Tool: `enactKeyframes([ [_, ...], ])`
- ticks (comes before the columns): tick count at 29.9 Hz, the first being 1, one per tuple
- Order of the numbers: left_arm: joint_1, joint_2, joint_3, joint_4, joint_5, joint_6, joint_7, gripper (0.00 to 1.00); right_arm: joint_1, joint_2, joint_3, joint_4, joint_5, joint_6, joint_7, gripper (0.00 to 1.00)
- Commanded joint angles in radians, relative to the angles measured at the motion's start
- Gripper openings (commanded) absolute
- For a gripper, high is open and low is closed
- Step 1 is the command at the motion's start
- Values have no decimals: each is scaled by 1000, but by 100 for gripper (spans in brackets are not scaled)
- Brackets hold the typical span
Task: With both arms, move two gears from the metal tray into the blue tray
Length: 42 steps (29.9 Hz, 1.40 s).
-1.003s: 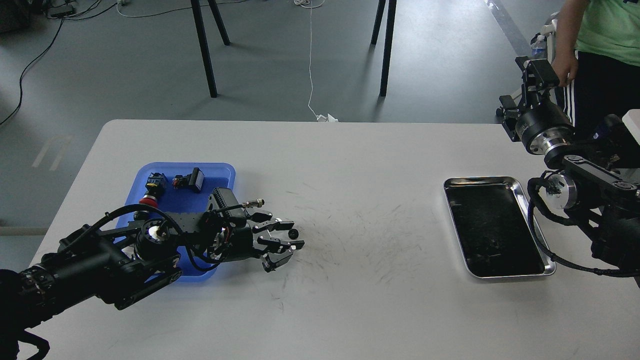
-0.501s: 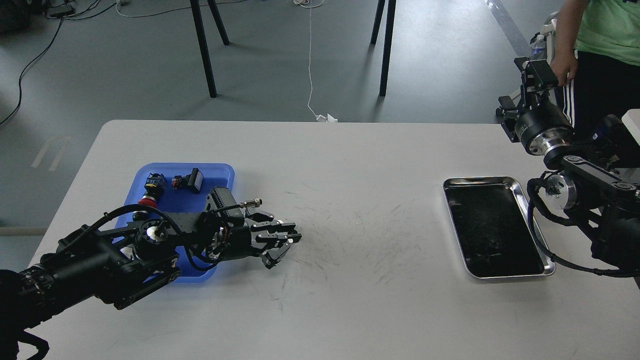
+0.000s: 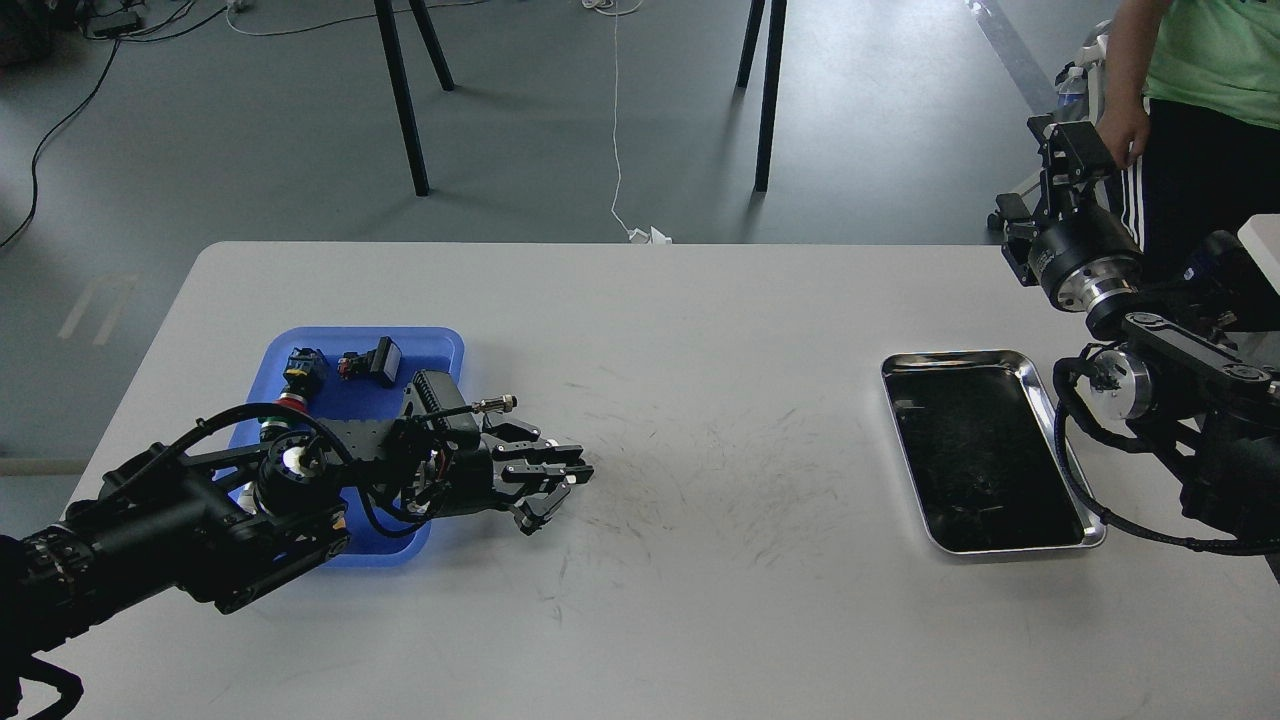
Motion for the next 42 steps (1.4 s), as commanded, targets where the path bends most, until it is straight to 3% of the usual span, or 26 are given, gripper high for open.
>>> enactKeyframes([
  [1,-42,23,-6,-6,-9,1,1,15,0,0,-2,0,0,0,0,95],
  [11,-130,146,-1,-18,-13,0,1,15,2,0,-2,5,0,2,0,95],
  [20,-99,261,2,-3,-15,14,1,16,3,0,-2,6,-2,5,0,95],
  [42,-11,275,3,68,-17,49,1,19,5,0,-9,6,-3,8,0,95],
])
